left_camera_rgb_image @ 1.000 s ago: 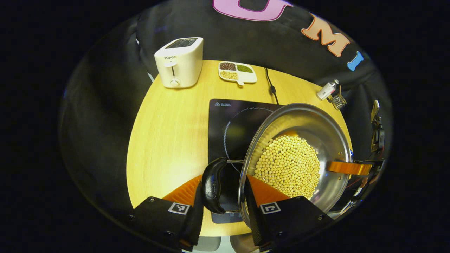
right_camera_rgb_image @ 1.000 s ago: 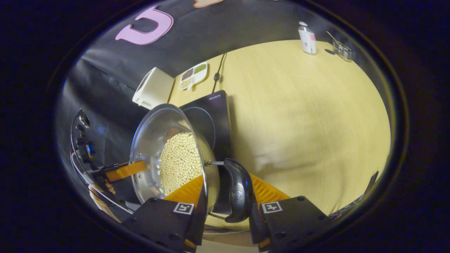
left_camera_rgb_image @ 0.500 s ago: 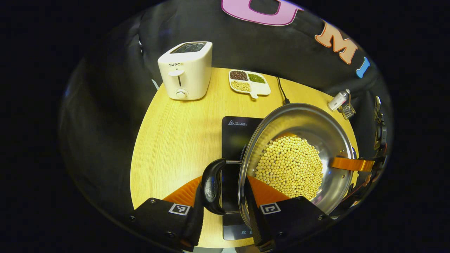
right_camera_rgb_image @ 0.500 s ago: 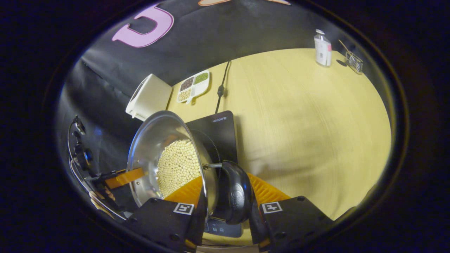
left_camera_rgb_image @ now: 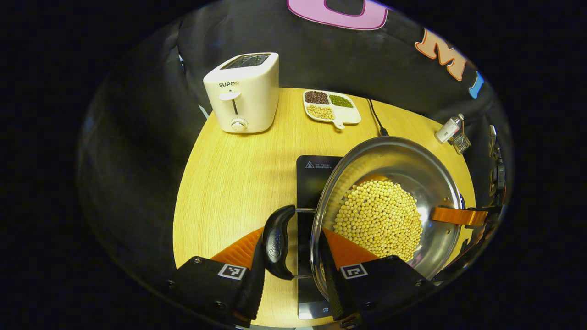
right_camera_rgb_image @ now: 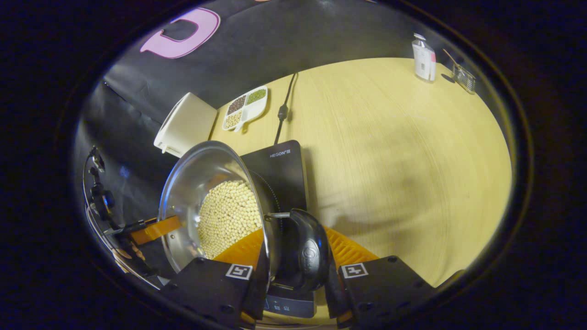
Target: First push the handle of the pot to place it horizontally, then grasp the pot with both hands and set it on the induction cooktop.
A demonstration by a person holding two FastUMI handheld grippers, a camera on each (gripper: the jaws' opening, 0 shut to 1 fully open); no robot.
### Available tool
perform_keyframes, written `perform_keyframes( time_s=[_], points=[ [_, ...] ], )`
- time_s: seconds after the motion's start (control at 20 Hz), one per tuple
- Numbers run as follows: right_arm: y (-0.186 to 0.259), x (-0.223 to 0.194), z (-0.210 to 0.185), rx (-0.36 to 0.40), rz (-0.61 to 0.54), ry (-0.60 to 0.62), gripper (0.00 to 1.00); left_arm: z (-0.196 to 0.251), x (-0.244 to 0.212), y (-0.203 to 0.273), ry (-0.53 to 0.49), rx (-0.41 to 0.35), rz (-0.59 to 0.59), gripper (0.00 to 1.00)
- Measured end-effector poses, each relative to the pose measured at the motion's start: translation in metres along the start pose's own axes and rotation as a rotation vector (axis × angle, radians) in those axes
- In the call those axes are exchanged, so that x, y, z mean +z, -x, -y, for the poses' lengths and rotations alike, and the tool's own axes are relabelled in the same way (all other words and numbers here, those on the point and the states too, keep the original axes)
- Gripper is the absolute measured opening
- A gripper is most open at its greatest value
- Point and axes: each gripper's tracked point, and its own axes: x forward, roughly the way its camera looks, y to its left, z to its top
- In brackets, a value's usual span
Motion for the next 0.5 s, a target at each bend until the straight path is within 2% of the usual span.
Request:
perform_keyframes(
  time_s=[0.05, 0.1, 0.4, 0.5],
  points=[
    [-0.0007, 0.0009, 0.0001, 0.003, 0.004, 0.004, 0.51, 0.0006, 0.0000, -0.0010, 0.008, -0.001, 0.002, 0.60],
    [-0.0030, 0.0009, 0.0005, 0.005, 0.010, 0.009, 0.55, 0.0012, -0.0009, -0.0003, 0.013, -0.003, 0.005, 0.60],
    [-0.0051, 0.0027, 0.0000, 0.020, 0.013, 0.019, 0.55, -0.0001, -0.0025, 0.0022, 0.020, -0.001, 0.014, 0.64],
    [-0.0034, 0.0009, -0.0001, 0.018, 0.005, 0.022, 0.52, -0.0001, -0.0038, 0.0015, 0.026, 0.008, 0.011, 0.64]
  ],
)
